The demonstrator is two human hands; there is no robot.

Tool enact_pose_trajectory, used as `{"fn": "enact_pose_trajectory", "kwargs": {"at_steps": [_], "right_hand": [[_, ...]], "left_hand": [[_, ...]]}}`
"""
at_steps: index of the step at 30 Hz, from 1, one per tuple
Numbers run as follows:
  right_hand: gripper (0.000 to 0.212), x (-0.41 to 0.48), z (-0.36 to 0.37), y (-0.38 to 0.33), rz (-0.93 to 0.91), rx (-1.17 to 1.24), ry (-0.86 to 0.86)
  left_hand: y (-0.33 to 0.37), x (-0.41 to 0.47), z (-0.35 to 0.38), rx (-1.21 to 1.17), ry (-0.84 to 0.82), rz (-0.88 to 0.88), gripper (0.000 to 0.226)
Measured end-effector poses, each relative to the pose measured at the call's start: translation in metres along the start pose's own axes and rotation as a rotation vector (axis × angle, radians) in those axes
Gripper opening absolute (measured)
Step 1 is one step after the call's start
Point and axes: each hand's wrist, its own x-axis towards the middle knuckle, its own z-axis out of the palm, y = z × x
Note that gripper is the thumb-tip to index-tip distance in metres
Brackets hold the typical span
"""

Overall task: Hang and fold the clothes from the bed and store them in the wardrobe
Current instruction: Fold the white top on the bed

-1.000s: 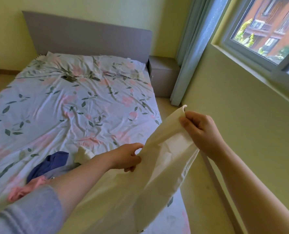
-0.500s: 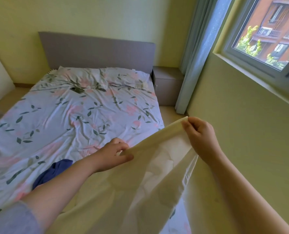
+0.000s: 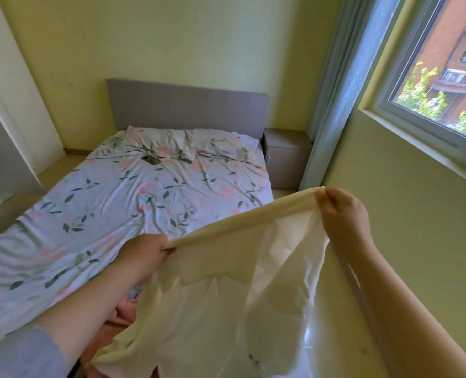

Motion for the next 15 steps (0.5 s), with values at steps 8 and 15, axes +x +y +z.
{"fn": "enact_pose_trajectory", "kwargs": {"at_steps": [8,15], "right_hand": [[0.032,-0.068,-0.009,-0.040,0.098,-0.159,0.071],[0.032,-0.121,-0.013,-0.084,0.502,0.945,0.338]], "left_hand": [[-0.024,-0.060,-0.047,-0.775,0.325,-0.151,0.025],[-0.032,-0.122,-0.089,-0.456,0.797,0.155,0.020]]}}
